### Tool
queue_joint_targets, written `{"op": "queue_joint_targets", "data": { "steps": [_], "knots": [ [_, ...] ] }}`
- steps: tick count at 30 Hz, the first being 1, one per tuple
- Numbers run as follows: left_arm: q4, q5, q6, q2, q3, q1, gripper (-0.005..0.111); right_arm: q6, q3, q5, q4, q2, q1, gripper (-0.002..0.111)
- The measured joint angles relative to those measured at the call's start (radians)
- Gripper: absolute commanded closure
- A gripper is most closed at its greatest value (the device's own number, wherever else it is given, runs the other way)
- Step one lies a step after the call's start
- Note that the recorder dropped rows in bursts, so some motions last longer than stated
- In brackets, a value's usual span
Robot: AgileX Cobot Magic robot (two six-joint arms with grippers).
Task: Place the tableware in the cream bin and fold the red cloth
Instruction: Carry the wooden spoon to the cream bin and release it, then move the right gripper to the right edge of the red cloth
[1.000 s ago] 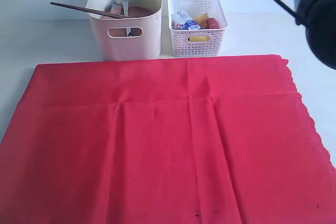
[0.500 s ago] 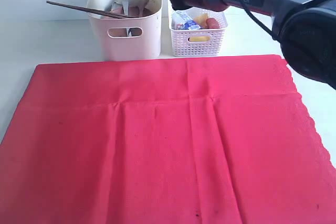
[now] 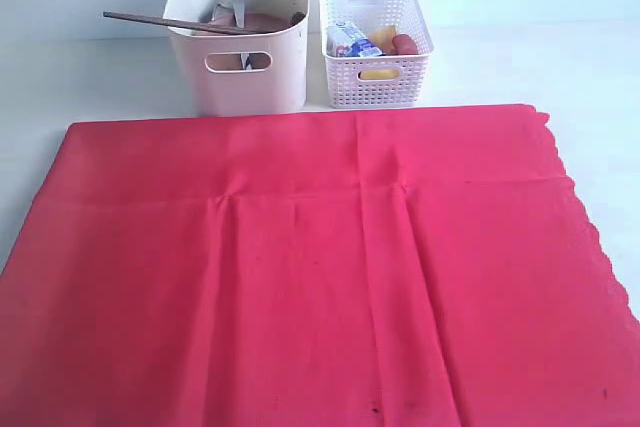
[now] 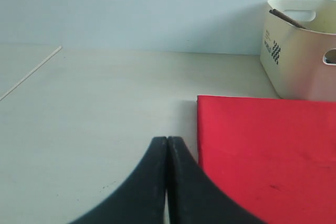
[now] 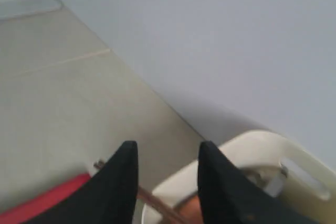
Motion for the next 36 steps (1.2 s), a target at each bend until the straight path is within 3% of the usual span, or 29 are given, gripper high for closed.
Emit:
{"op": "queue_joint_targets", "data": {
  "steps": [4,7,16,21,27,32,36],
  "knots": [
    [0.0,0.0,0.0,0.0,0.0,0.0,0.106,0.277,0.008,0.197,-0.368,-0.086,0.0,0.104],
    [0.0,0.0,0.0,0.0,0.0,0.0,0.106,0.333,0.084,0.277,-0.489,-0.159,0.0,0.108],
    [0.0,0.0,0.0,0.0,0.0,0.0,0.106,0.506,0.602,0.066,-0.755,-0.42,-0.022,0.108],
    [0.0,0.0,0.0,0.0,0.0,0.0,0.106,0.59,0.842,-0.057,-0.815,-0.521,-0.156,0.108],
    [0.0,0.0,0.0,0.0,0.0,0.0,0.106,0.696,1.011,-0.145,-0.826,-0.526,-0.333,0.108],
    [-0.002,-0.007,-0.002,0.0,0.0,0.0,0.106,0.722,1.095,-0.166,-0.824,-0.49,-0.39,0.108],
    [-0.072,-0.133,-0.06,0.0,0.002,0.0,0.106,0.728,1.128,-0.194,-0.777,-0.412,-0.397,0.108]
  ]
}}
